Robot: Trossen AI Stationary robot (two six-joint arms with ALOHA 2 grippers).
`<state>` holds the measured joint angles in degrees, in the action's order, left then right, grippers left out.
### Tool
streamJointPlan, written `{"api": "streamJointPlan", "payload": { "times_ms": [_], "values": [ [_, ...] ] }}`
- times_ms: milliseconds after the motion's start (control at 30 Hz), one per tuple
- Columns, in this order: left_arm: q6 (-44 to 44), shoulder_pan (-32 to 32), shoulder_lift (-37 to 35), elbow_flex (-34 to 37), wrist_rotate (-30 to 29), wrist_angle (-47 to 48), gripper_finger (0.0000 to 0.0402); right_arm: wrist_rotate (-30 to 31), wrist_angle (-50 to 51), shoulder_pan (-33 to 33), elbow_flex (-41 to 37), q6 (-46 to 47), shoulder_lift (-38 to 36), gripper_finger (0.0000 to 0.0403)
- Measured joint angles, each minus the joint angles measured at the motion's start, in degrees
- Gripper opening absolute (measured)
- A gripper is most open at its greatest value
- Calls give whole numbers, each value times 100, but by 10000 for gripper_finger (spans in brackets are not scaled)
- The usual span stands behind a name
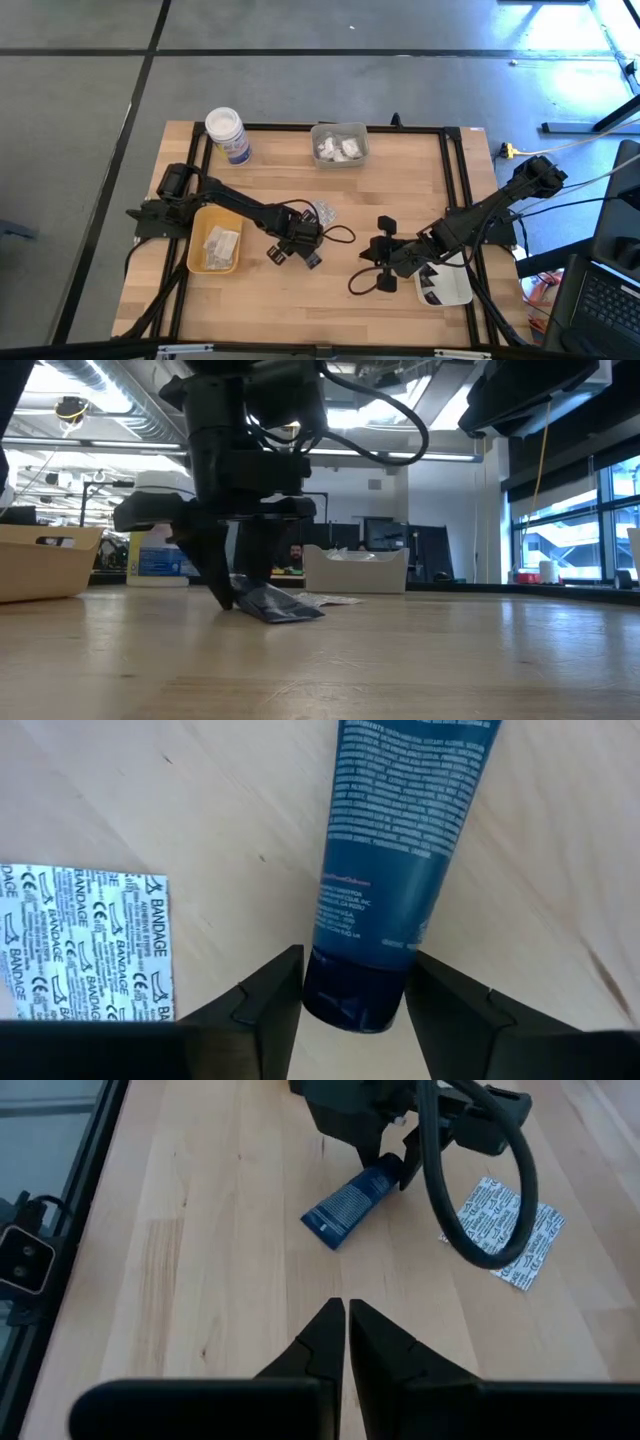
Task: Pick & Place Travel size toiletries
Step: Put the blue shaving cream into the white bin
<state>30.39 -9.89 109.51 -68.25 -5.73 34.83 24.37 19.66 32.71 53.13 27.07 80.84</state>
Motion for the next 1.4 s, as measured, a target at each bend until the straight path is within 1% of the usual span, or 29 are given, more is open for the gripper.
{"api": "streamJointPlan", "payload": {
  "times_ms": [367, 467, 667, 767, 867, 1000, 1067, 1133, 1200, 1300, 1400],
  "values": [
    [-154, 2, 9, 0, -21, -249, 167, -1, -20, 3, -1, 399, 0, 22],
    [-319, 2, 9, 0, -74, -254, 163, 2, -24, 15, -1, 389, 0, 22],
    [-330, 42, 9, 0, -12, -341, 146, 2, -44, 19, -1, 365, 0, 22],
    [-390, 46, 11, 1, 48, -407, 143, 3, -46, 83, -1, 193, 0, 21],
    [-451, 46, 15, 2, 204, -483, 143, 50, -170, 231, -1, -241, 46, 10],
    [-544, 49, 15, 2, 690, -547, 143, 227, -573, 533, -1, -1360, 278, 5],
    [-596, 70, 15, 2, 1037, -575, 143, 410, -647, 682, -1, -1990, 441, 5],
    [-704, 117, 15, 2, 1437, -630, 143, 548, -629, 794, -1, -2408, 599, 3],
    [-886, 173, 15, 2, 1915, -691, 143, 658, -628, 874, -3, -2575, 697, 5],
    [-1085, 272, 13, 2, 2578, -690, 143, 696, -647, 938, -3, -2574, 726, 12],
    [-1246, 394, 13, 2, 3147, -807, 143, 947, -724, 1012, 29, -2495, 726, 13]
  ]
}}
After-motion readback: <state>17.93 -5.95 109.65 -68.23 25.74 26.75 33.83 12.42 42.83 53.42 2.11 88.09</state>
